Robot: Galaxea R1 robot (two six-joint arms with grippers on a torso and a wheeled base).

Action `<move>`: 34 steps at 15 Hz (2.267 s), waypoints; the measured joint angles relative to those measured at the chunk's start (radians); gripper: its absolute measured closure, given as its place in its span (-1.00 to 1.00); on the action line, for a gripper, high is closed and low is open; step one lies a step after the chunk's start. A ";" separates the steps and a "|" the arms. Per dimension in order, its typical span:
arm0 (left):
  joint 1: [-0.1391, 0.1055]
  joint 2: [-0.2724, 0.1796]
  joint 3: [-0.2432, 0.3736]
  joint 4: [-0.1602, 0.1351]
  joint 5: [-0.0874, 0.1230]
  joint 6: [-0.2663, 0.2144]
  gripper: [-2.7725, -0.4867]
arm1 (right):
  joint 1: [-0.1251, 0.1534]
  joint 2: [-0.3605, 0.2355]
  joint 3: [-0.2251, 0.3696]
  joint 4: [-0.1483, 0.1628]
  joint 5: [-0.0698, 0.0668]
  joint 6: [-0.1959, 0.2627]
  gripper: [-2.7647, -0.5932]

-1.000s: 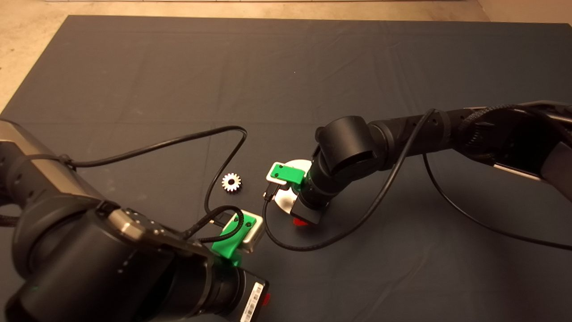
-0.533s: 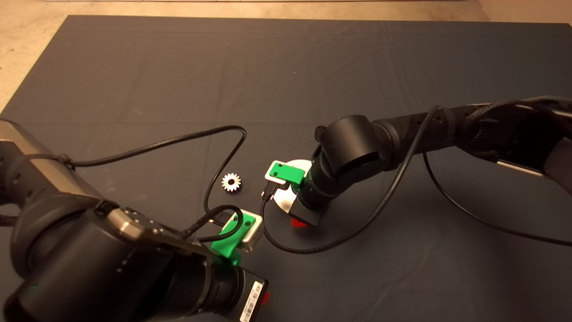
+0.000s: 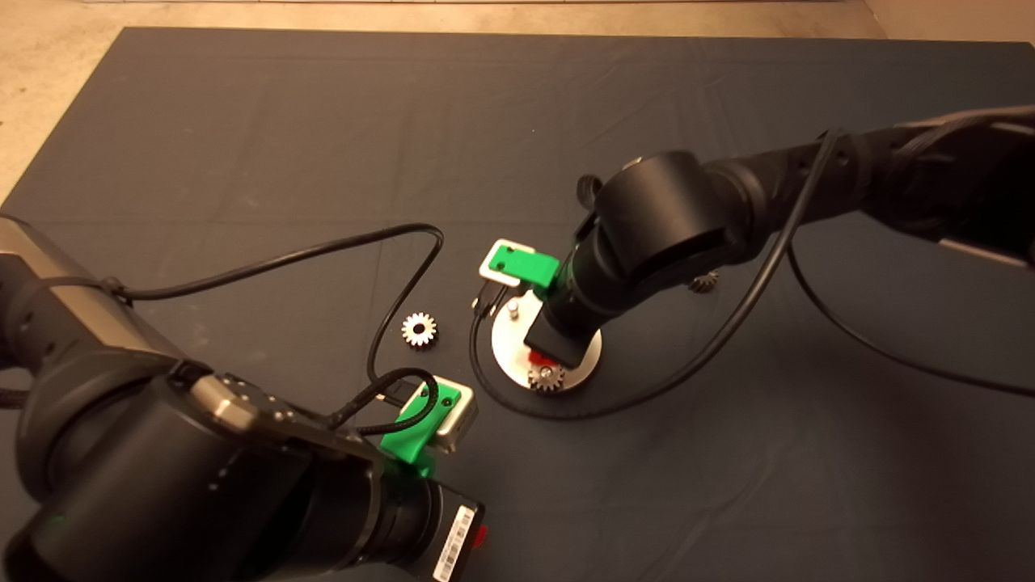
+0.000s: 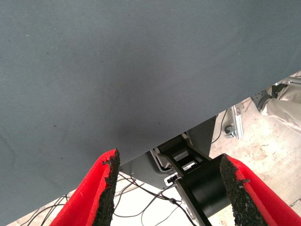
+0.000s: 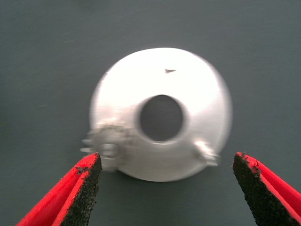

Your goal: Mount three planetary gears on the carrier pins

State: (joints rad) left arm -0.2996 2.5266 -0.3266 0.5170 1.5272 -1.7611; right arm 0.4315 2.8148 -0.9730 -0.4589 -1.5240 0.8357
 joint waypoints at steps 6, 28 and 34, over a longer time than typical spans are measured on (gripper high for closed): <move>0.000 0.001 0.000 0.000 0.000 0.000 0.14 | 0.032 -0.360 0.016 0.029 -0.021 0.030 -0.34; -0.039 0.026 0.000 0.030 0.000 0.002 0.14 | -0.085 -0.488 -0.162 0.067 0.136 0.045 -0.34; -0.039 0.026 0.000 0.030 0.000 0.001 0.14 | -0.096 -0.457 -0.175 0.093 0.191 0.046 -0.34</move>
State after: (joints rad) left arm -0.3386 2.5521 -0.3266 0.5474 1.5272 -1.7598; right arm 0.3357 2.3583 -1.1479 -0.3660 -1.3333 0.8813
